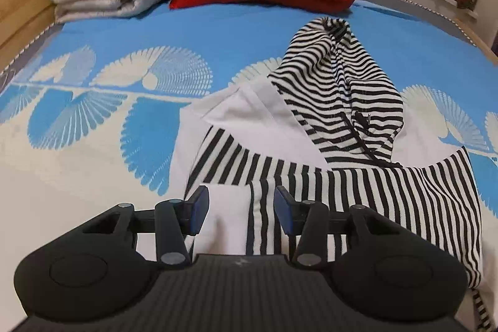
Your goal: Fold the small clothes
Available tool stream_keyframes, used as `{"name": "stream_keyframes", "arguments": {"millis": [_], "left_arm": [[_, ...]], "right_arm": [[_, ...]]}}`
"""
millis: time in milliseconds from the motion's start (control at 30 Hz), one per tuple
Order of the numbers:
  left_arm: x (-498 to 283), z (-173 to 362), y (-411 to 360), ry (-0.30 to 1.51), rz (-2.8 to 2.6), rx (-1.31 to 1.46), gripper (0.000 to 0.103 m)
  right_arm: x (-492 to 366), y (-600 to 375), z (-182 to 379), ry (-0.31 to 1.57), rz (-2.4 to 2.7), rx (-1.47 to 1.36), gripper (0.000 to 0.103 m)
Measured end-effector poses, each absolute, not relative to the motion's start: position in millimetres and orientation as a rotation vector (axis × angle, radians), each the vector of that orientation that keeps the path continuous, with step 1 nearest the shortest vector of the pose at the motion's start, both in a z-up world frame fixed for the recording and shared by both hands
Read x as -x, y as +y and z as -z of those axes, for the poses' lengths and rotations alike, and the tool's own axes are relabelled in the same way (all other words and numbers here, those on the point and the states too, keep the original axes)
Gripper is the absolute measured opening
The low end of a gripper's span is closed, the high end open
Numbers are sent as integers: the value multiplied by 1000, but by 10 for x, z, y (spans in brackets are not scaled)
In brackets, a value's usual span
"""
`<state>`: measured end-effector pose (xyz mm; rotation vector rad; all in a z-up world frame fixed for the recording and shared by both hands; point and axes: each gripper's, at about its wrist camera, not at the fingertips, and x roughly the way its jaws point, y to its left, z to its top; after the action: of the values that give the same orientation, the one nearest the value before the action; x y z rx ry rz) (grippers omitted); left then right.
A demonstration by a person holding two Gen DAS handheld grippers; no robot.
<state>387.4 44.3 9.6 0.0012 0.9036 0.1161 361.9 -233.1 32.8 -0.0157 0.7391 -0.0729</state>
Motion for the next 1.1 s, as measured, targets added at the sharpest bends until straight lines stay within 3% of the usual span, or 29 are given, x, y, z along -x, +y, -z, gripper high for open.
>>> {"name": "stream_keyframes", "arguments": {"millis": [233, 467, 700, 767, 800, 833, 900, 1067, 1100], "left_arm": [[-3843, -234, 491, 803, -95, -17, 21], [-4134, -400, 345, 750, -46, -75, 20], [-5402, -312, -34, 760, 0, -52, 20], [-5795, -255, -173, 757, 6, -31, 23], [-5988, -213, -251, 754, 17, -19, 32], [-6147, -158, -324, 748, 29, -14, 50], [-6459, -16, -479, 744, 37, -20, 74], [-7080, 301, -687, 788, 23, -21, 76], [-7164, 354, -695, 796, 6, -36, 68]], "right_arm": [[-3718, -2515, -236, 844, 99, 6, 57], [-3772, -2643, -128, 918, 93, 140, 58], [-3820, -2759, -4, 966, 101, 174, 58], [-3849, -2777, 16, 972, 104, 180, 58], [-3868, -2788, 26, 977, 107, 178, 58], [-3885, -2799, 36, 983, 109, 174, 58], [-3912, -2814, 57, 993, 103, 162, 59], [-3952, -2787, 115, 1010, 82, 174, 59], [-3961, -2787, 121, 1012, 81, 177, 59]]}}
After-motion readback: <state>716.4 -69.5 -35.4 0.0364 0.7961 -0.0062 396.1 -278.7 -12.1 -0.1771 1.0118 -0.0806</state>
